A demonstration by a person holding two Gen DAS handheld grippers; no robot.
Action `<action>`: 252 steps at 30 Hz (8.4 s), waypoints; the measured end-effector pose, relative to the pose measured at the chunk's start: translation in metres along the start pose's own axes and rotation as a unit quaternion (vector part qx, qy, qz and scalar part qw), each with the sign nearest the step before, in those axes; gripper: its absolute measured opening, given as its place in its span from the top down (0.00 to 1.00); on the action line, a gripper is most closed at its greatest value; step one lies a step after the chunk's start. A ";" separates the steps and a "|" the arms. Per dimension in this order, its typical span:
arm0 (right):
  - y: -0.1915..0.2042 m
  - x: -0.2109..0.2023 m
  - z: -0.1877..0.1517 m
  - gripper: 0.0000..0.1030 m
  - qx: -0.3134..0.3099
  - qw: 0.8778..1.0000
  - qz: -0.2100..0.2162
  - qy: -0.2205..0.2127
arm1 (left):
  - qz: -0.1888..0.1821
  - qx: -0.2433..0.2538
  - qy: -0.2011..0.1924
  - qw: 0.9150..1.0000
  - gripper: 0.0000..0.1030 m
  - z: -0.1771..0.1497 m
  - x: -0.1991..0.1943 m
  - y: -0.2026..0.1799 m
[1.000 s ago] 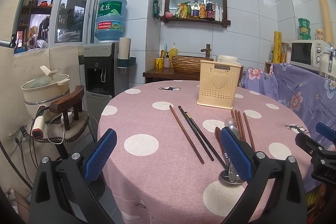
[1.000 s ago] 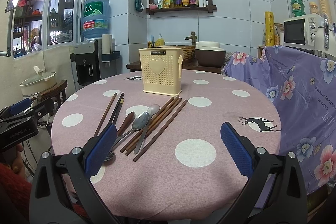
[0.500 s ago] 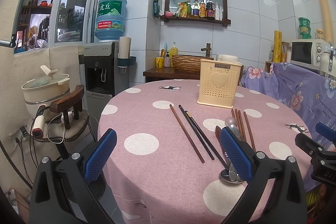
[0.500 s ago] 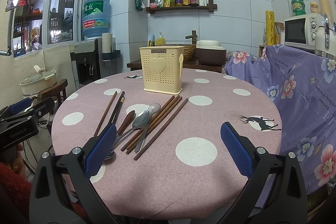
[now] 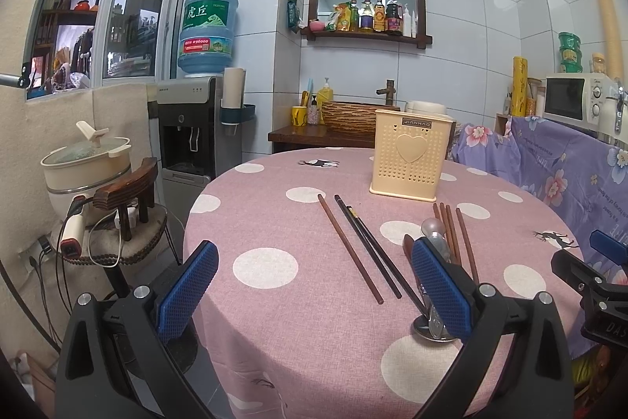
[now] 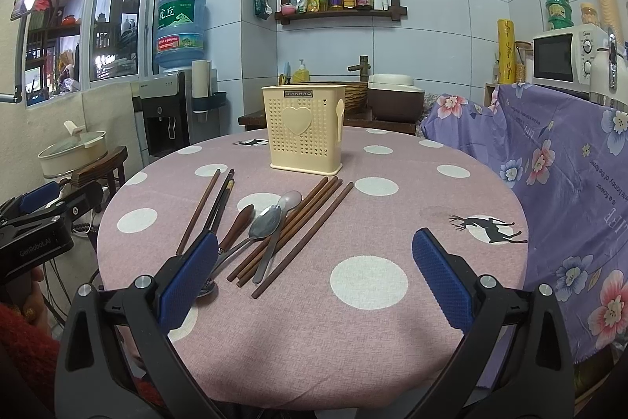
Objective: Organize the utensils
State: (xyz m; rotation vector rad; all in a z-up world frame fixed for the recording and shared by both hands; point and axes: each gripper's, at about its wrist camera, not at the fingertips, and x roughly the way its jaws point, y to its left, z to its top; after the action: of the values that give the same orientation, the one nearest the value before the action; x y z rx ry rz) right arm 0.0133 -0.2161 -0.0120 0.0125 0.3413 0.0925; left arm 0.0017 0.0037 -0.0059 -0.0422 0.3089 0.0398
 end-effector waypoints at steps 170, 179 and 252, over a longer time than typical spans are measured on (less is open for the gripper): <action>-0.093 0.151 0.181 0.93 0.116 0.988 0.073 0.075 | -0.101 -0.018 0.113 0.988 0.93 0.183 0.183 0.016; -0.101 0.157 0.212 0.93 0.098 0.993 0.050 0.050 | -0.082 -0.011 0.071 0.994 0.93 0.216 0.189 0.015; -0.045 0.224 0.123 0.48 0.047 0.987 -0.039 0.151 | -0.064 0.000 0.206 0.976 0.23 0.100 0.219 -0.010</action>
State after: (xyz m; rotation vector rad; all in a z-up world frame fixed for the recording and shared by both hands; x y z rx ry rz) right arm 0.2688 -0.2400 0.0274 0.0796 0.6489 0.0005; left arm 0.2403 0.0060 0.0225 -0.0708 0.7207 -0.0987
